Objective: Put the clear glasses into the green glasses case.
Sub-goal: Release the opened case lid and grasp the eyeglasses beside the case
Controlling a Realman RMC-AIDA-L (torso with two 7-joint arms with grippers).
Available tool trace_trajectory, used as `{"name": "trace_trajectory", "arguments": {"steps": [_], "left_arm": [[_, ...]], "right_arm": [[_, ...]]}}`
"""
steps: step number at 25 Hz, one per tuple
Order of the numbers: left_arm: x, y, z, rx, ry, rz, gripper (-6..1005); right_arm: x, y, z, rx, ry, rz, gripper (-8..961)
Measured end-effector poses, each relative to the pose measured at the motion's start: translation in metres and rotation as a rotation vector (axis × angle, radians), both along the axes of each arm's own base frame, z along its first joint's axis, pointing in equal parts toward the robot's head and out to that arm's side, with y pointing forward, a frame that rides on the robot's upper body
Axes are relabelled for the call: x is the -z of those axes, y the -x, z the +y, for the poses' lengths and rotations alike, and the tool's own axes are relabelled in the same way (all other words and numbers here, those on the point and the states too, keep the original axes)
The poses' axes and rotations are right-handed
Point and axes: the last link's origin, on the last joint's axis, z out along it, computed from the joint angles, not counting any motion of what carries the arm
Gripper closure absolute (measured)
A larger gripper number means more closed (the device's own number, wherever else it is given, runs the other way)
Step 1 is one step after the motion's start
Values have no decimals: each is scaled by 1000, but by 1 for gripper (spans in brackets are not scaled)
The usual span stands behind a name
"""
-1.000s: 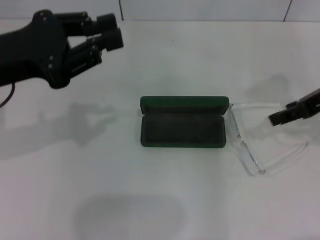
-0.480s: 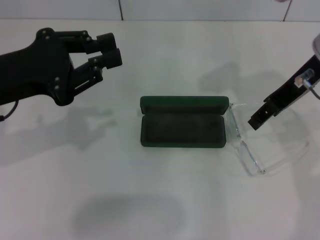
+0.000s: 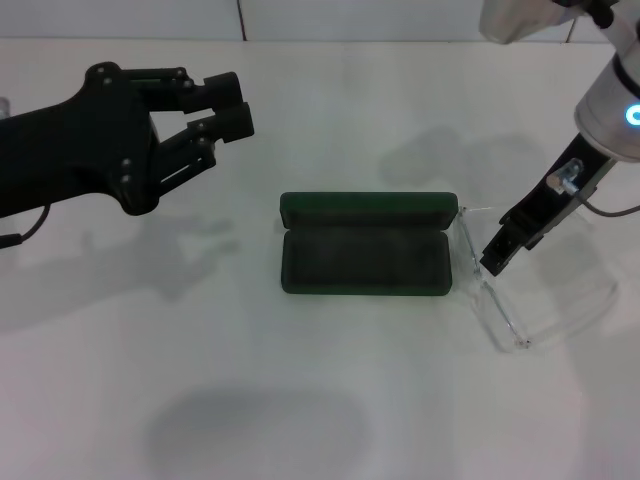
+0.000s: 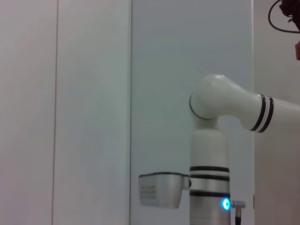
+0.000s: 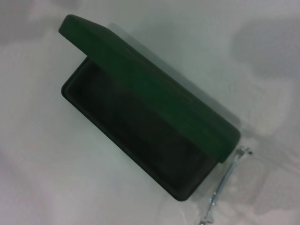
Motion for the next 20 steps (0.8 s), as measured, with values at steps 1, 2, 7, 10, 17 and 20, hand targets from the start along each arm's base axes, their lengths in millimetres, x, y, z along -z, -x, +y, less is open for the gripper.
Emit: {"name": "trace_trajectory", "arguments": {"steps": [1,2,7,10,17,20], "left_arm": [[1,-1,1,1,3,-2,755],[1,-1,2,3,6,-3,755],[3,-3,4,10,15,10,756],[4,-3,5,13,18,19,756],[8,-3,6,17,24,25,756],[10,-2,6,16,26,21,756]], "right_arm": [[2,-1,1,3,3,2,364],[7,-4,2,16,13,7,375],[18,-11,4,34,26,35,393],[24,-12,5,38,29,61,391],[31,-13,7,46,39,59,392],[32,-14,7,44,41,54,394]]}}
